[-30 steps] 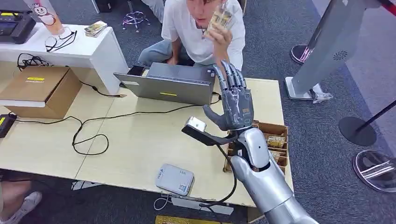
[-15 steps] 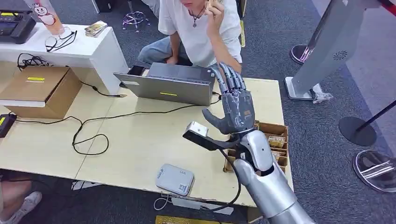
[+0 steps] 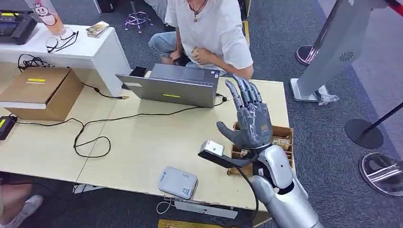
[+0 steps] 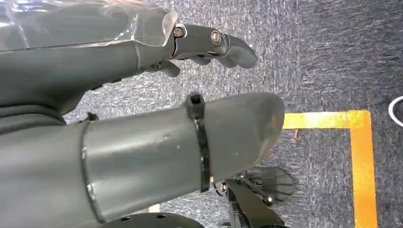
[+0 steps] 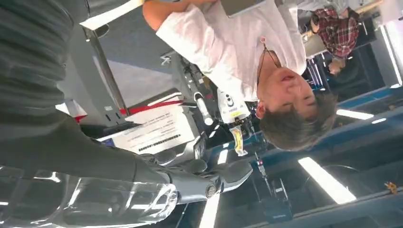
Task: Pass the card to the sensor for recognition and then transmit it.
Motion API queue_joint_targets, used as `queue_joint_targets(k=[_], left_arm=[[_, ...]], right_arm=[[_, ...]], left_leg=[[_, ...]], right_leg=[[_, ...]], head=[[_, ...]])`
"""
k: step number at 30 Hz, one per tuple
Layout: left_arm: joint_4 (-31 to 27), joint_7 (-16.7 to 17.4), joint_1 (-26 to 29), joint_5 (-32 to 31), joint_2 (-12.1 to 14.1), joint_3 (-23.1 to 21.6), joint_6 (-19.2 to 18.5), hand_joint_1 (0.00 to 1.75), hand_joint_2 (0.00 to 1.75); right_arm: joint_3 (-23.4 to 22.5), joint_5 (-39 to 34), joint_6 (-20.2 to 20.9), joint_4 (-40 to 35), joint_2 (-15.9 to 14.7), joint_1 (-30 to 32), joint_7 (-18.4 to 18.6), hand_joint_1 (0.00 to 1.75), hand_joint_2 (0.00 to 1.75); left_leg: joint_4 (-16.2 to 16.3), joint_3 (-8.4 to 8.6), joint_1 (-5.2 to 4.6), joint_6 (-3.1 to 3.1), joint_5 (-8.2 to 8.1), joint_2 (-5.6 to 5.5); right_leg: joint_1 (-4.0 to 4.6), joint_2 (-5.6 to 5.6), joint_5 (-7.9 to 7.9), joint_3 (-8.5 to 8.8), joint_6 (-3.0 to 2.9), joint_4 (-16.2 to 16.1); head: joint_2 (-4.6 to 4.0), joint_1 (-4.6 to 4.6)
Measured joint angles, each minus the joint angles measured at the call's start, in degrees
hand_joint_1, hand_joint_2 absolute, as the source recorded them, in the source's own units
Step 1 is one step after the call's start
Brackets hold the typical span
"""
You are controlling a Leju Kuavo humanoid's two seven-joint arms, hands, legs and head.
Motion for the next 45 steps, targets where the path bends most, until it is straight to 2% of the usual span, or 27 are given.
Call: queue_joint_targets(k=[24,45], left_arm=[[0.00,0.02,0.12,0.00,0.11,0.09,-0.24,0.00,0.00],[0.02,-1.22,0.20,-0.24,0.11,0.11,-0.63,0.00,0.00]], right_arm=[[0.18,5.68,7.08,-4.53,-4.07,5.35,2.05,0.00,1.75],[0.02,7.91,10.80,-3.94,-5.42,6.54,4.46,0.00,1.75]], left_leg=[[0.00,0.00,0.00,0.00,0.00,0.00],[0.00,0.00,0.00,0.00,0.00,0.01]], right_leg=[[0.00,0.00,0.00,0.01,0.00,0.00],[0.00,0.00,0.00,0.00,0.00,0.00]], head=[[0.00,0.02],[0.00,0.00]])
